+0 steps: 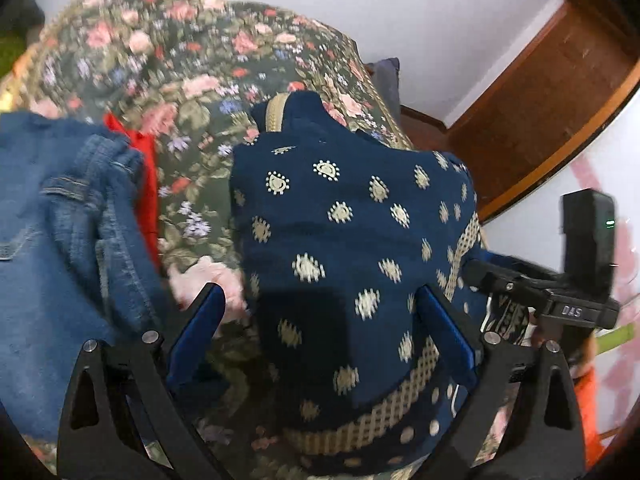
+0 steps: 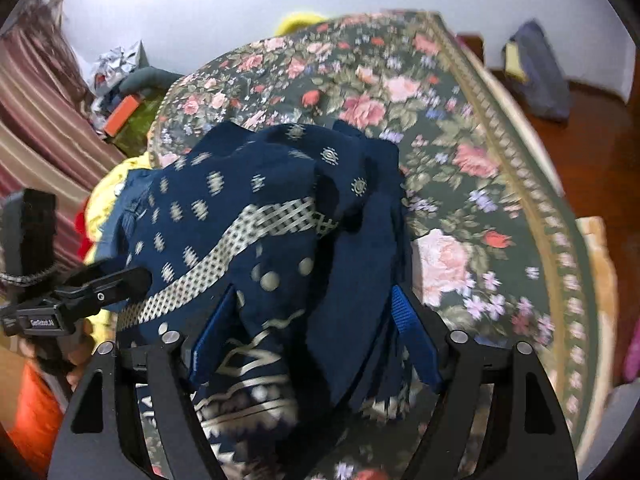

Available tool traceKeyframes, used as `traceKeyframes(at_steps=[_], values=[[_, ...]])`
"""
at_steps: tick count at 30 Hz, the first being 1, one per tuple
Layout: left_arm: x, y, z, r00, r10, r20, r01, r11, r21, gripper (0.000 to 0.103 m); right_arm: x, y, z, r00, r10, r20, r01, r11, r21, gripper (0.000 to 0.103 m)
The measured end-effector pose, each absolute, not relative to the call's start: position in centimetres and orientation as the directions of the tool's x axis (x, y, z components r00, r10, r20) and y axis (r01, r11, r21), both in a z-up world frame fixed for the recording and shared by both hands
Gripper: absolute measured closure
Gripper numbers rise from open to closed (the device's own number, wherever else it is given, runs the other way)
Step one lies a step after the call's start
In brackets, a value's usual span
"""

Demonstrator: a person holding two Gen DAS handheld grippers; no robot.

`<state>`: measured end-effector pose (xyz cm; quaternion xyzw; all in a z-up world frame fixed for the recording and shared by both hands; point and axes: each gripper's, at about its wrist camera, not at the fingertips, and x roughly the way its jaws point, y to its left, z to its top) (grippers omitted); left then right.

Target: Fold large clothes

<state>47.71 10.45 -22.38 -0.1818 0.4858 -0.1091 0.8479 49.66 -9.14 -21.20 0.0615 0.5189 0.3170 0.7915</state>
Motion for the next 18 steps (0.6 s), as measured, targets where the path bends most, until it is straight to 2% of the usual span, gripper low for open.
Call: traceKeyframes(at_steps=[5, 10, 13, 15, 16, 18], values=[[49.2, 9.9, -23.3, 0.483, -0.393, -0.782, 0.020, 0.898, -0.439, 0.005, 51.7, -9.2, -22.9, 0.204, 0.604, -0.770, -0.411, 0.767, 0.493, 0.005], [51.2, 10.2, -25.0, 0.428, -0.481, -0.765, -0.016, 0.842, -0.539, 0.004, 52.8, -8.9, -24.5, 0.134, 0.652, -0.746, -0.372, 0.731, 0.572, 0.001], [51.5, 10.6, -25.2, 0.420, -0.517, -0.746, -0.020, 0.816, -0.577, 0.005, 52.9, -9.4, -24.8, 0.116, 0.679, -0.725, -0.346, 0.711, 0.612, 0.002], [51.1, 10.6, -24.9, 0.433, -0.516, -0.739, -0.011, 0.817, -0.577, 0.015, 52.8, -9.4, -24.5, 0.107, 0.689, -0.716, -0.353, 0.700, 0.621, 0.007], [50.8, 10.6, -24.5, 0.445, -0.510, -0.736, -0.004, 0.821, -0.571, 0.018, 52.7, -9.5, -24.2, 0.106, 0.690, -0.716, -0.365, 0.697, 0.618, 0.014], [50.1, 10.3, -23.7, 0.469, -0.492, -0.734, 0.016, 0.835, -0.549, 0.029, 52.3, -9.5, -23.3, 0.117, 0.692, -0.712, -0.392, 0.691, 0.607, 0.026]])
